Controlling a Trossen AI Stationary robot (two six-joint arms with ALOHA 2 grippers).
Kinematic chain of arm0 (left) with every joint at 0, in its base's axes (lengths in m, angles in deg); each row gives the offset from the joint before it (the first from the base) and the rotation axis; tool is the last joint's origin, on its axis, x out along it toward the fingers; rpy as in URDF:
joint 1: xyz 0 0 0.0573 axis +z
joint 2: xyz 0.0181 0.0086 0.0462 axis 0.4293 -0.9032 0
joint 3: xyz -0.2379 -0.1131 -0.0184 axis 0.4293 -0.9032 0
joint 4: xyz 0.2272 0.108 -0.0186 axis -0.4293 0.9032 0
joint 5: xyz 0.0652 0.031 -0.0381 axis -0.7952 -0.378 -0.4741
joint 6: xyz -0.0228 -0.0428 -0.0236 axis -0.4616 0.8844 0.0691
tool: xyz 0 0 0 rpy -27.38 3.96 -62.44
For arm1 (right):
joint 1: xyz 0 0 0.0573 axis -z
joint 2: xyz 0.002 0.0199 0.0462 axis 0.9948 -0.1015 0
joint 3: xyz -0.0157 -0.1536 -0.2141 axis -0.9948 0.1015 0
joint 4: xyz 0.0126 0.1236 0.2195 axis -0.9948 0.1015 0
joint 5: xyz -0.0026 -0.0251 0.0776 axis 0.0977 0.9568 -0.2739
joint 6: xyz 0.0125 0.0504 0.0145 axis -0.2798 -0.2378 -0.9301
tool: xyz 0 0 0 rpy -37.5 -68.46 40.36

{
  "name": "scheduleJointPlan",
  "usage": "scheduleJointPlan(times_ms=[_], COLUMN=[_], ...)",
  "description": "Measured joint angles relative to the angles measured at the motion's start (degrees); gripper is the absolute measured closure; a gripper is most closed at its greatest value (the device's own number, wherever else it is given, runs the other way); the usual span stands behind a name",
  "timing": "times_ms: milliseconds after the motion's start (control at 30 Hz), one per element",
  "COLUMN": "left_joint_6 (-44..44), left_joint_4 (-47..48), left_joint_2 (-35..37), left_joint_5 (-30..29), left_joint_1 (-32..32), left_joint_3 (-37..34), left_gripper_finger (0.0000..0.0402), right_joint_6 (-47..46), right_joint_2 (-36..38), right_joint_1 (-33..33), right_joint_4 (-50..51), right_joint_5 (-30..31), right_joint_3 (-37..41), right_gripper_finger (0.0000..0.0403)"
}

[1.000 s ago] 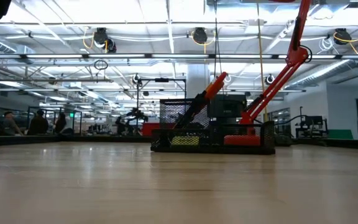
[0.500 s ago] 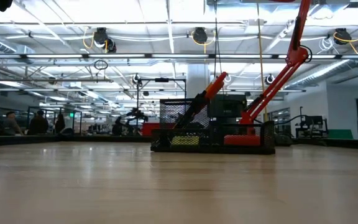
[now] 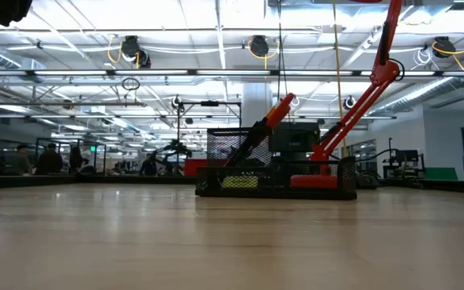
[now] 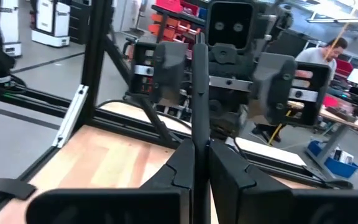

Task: Pick and place office supplies into organizer
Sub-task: Put the black pen into the black desk organizer

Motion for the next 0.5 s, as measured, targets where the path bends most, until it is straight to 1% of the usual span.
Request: scheduleJointPlan(times_ms=[333, 400, 500], left_joint_6=[0.11, -0.12, -0.10], left_joint_4=[0.00, 0.00, 0.12], left_joint_2=[0.00, 0.00, 0.00], left_joint_5=[0.26, 0.22, 0.01], left_joint_1=[0.36, 0.36, 0.53], left_joint_3=[0.00, 0.00, 0.00], left_gripper_finger=[0.0151, 0.0167, 0.0209], right_joint_6=[-0.90, -0.99, -1.03], right_joint_2=[0.00, 0.00, 0.00], right_joint_1=[2.58, 2.98, 3.17], right_joint_4=[0.46, 0.40, 0.29], right_joint_5=[-1.36, -1.38, -1.39], right_joint_3=[0.00, 0.00, 0.00], right_gripper_finger=[0.0385, 0.0385, 0.0385])
